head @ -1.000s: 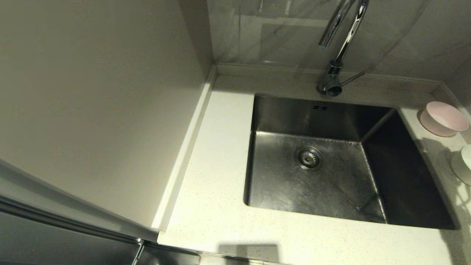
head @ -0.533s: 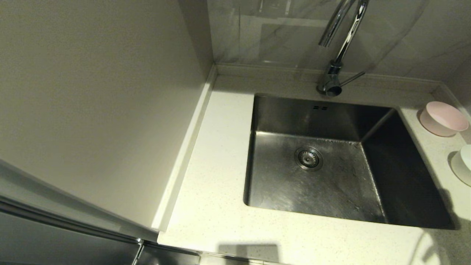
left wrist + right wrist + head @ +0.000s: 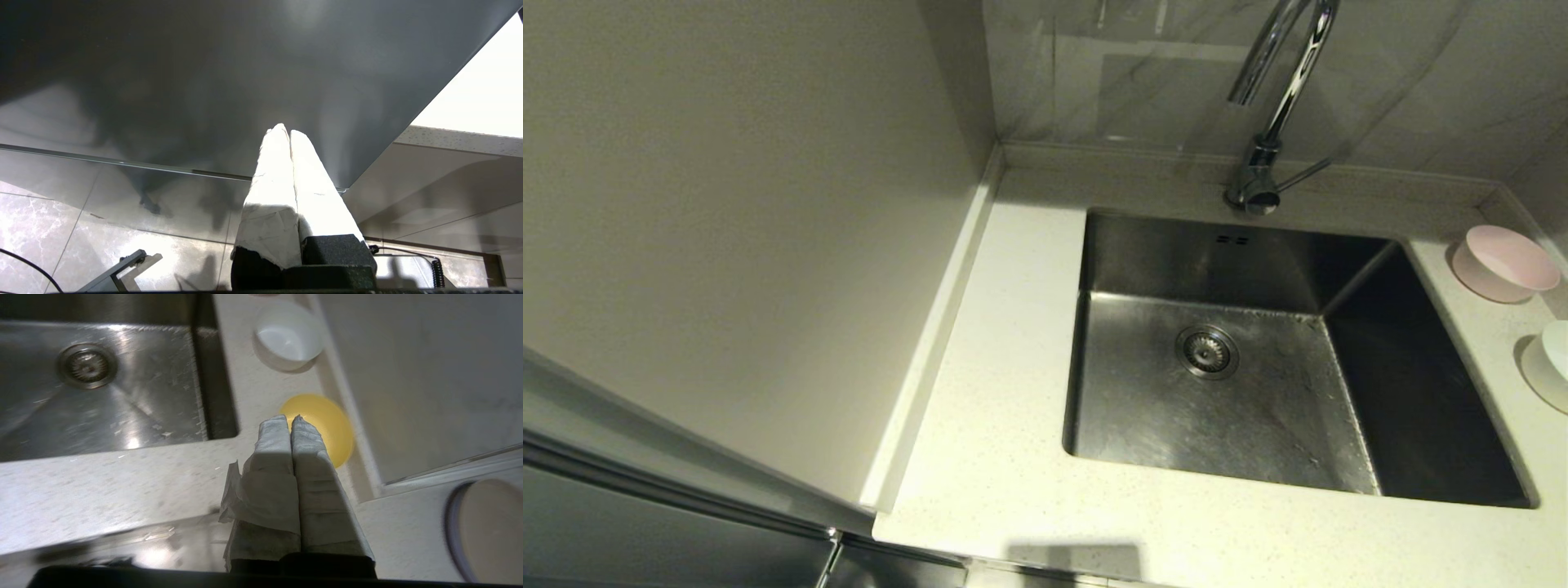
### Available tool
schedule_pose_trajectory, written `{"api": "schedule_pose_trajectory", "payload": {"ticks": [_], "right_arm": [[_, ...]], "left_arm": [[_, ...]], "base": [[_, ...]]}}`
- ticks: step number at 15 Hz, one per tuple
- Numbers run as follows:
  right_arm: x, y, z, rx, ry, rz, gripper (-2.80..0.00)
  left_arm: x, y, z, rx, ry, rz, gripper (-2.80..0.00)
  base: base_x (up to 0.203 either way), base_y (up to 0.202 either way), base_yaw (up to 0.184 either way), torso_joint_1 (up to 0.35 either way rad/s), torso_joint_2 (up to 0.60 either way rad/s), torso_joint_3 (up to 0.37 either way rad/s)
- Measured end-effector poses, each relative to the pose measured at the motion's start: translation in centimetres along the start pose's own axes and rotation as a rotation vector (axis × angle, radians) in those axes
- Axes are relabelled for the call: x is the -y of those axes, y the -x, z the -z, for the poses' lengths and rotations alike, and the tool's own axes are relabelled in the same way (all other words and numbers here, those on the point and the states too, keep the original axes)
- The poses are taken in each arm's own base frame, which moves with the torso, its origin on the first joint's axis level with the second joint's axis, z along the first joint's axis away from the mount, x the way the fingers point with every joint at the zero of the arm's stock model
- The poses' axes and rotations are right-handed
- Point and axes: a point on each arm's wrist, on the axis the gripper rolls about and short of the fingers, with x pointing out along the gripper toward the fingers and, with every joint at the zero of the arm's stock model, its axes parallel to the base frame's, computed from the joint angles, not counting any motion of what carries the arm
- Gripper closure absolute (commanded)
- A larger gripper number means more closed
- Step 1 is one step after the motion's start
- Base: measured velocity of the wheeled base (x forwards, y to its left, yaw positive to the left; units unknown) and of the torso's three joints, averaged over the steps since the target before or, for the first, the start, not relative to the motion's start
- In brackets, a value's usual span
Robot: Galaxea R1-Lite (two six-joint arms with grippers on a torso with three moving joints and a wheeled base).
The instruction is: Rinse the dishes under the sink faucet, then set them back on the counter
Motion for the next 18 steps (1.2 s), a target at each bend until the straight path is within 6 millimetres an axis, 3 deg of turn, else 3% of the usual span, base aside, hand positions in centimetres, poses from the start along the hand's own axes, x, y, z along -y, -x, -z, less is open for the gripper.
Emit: {"api": "schedule_pose_trajectory", "payload": {"ticks": [10, 18], "right_arm": [[-1.2, -2.4, 5.1, 0.025, 0.058, 0.003, 0.0], [-0.8, -1.2, 10.7, 0.014, 0.106, -0.12, 0.0]], "left_arm": [[0.0, 0.0, 0.0, 0.0, 0.0, 0.0, 0.0], [0.0, 0.0, 0.0, 0.0, 0.0, 0.0, 0.0]], "base": [[0.0, 0.0, 0.0, 0.0, 0.0, 0.0], [0.0, 0.0, 0.0, 0.0, 0.0, 0.0]]}}
